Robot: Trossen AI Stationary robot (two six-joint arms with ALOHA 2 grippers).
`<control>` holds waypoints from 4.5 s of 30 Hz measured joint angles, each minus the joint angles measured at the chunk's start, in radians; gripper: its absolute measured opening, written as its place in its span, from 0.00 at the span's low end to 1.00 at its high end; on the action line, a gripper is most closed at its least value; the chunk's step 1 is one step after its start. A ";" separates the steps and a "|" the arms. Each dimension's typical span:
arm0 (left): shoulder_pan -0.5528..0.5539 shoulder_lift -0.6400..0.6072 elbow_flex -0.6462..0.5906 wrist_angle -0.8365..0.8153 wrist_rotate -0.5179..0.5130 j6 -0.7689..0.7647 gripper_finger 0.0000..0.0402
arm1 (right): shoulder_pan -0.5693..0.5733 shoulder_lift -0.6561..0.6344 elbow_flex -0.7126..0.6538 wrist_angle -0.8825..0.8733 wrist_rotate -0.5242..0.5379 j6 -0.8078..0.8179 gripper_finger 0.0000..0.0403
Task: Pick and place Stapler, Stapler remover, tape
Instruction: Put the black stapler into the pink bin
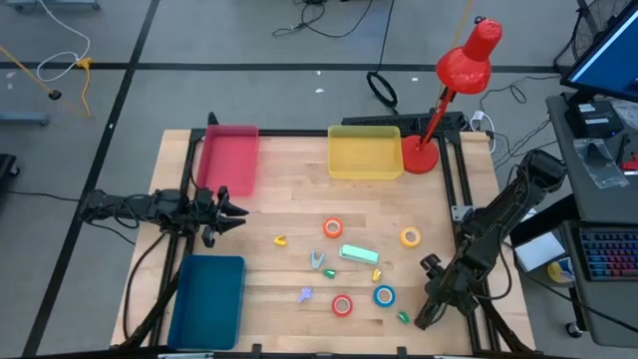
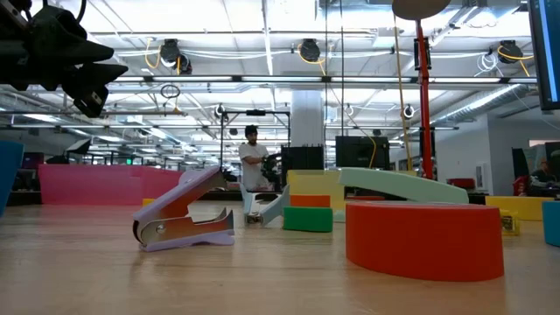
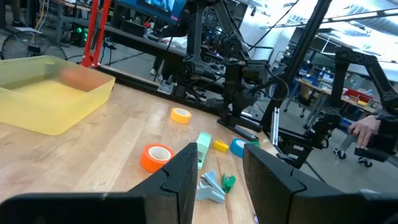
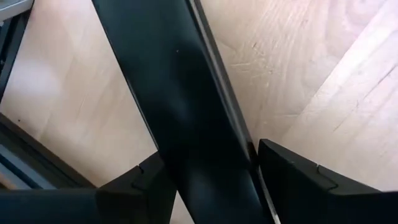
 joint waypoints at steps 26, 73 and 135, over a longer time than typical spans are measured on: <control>0.000 0.000 0.000 0.053 -0.001 -0.031 0.32 | 0.000 -0.023 -0.002 0.049 -0.049 0.234 0.32; -0.031 0.703 0.048 0.889 -0.179 -0.008 0.32 | -0.622 0.085 0.006 0.972 0.959 -0.719 0.32; -0.086 1.810 1.311 -0.202 -0.594 0.643 0.57 | -0.743 0.250 0.129 0.623 0.849 -0.608 0.32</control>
